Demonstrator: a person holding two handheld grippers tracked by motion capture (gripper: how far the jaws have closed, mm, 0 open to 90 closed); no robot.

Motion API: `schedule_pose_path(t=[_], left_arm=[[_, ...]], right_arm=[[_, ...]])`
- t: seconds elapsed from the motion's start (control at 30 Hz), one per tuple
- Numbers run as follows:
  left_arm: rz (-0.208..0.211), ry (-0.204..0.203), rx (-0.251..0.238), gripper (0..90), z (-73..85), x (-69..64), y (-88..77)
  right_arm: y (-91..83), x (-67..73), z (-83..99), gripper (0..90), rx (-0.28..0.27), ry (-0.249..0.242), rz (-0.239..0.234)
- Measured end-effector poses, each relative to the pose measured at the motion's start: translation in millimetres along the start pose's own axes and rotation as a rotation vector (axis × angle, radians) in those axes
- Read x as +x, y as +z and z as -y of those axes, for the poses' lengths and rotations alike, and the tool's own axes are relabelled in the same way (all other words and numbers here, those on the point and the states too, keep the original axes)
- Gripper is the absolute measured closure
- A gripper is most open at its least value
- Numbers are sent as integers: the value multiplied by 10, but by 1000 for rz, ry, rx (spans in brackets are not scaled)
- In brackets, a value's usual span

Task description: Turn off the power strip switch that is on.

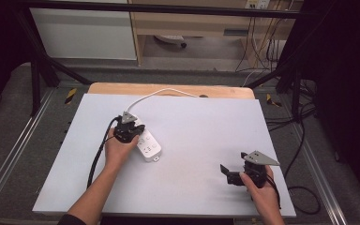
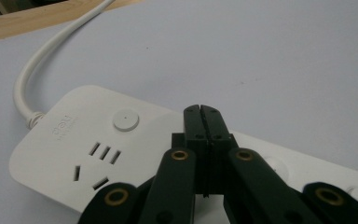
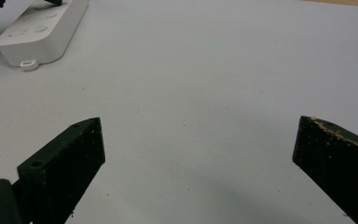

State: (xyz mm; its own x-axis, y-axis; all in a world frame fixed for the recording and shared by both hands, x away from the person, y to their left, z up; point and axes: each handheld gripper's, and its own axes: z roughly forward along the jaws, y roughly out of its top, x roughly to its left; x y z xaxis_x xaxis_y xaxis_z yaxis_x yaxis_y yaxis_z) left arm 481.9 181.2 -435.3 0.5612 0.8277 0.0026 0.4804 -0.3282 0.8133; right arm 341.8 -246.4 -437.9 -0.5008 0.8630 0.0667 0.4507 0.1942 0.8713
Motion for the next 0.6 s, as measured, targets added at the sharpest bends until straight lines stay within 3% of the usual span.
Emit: schedule_pose_path(t=[0.6], left_arm=[[0,-22,0,900,-7,7,15]], right_arm=[[-3,-8,3,27,0,0,4]])
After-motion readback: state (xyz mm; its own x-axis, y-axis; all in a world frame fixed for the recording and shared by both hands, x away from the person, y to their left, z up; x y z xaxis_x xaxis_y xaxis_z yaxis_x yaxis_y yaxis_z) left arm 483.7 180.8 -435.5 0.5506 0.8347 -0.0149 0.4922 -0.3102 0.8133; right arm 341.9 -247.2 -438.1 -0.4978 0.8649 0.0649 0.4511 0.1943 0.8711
